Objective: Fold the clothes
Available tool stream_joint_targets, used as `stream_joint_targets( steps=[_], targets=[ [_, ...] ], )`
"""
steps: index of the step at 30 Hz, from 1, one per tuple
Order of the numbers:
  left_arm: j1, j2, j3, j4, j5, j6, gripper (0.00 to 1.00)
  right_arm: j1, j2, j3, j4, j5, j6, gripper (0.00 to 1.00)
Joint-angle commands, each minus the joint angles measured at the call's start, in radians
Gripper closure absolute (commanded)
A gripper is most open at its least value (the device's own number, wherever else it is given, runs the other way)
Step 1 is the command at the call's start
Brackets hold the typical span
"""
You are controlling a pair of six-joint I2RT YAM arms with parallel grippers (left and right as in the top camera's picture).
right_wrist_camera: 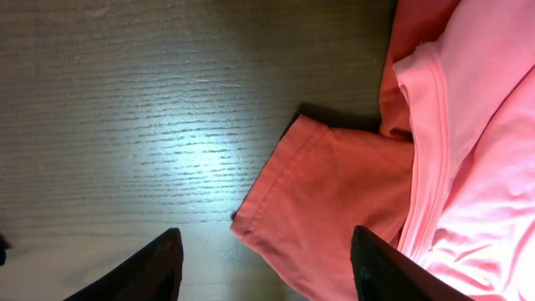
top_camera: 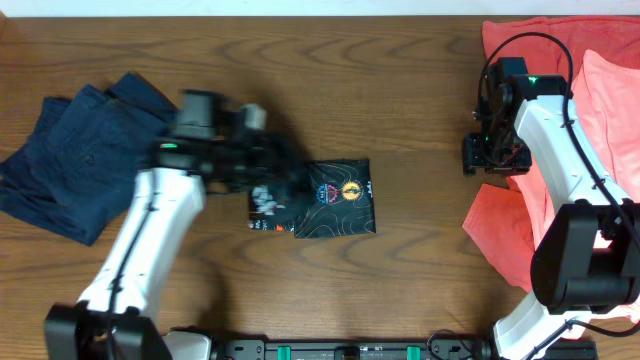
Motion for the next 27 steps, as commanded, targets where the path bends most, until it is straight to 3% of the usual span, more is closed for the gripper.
stream_joint_targets(
  steps=[1,9,15,18,20,23,27],
  targets=[
    [-0.146,0.071,0.016,0.051,-0.099,-0.13,0.94,-0.003,-0.023,-0.002,-0.008,0.006,-0.016,0.37],
    [-0.32,0.264,0.016,0.189,-0.135,-0.149,0.94,-0.002,-0.023,-0.002,-0.011,-0.006,-0.017,0.37],
    [-0.383,0.293,0.016,0.296,-0.121,-0.163,0.92,-0.002,-0.023,-0.002,-0.008,-0.013,-0.017,0.37],
    [-0.396,0.291,0.016,0.37,-0.053,-0.163,0.6,-0.002,-0.023,-0.002,-0.006,-0.061,-0.02,0.37],
    [-0.388,0.285,0.016,0.408,0.047,-0.131,0.48,0.0,-0.023,-0.002,-0.003,-0.121,-0.047,0.36],
    [-0.341,0.251,0.018,0.417,0.137,-0.04,0.45,0.012,-0.023,-0.002,0.005,-0.195,-0.081,0.37],
    [-0.212,0.182,0.018,0.348,0.109,-0.004,0.45,0.052,-0.023,-0.002,0.017,-0.342,-0.151,0.37]
  ],
)
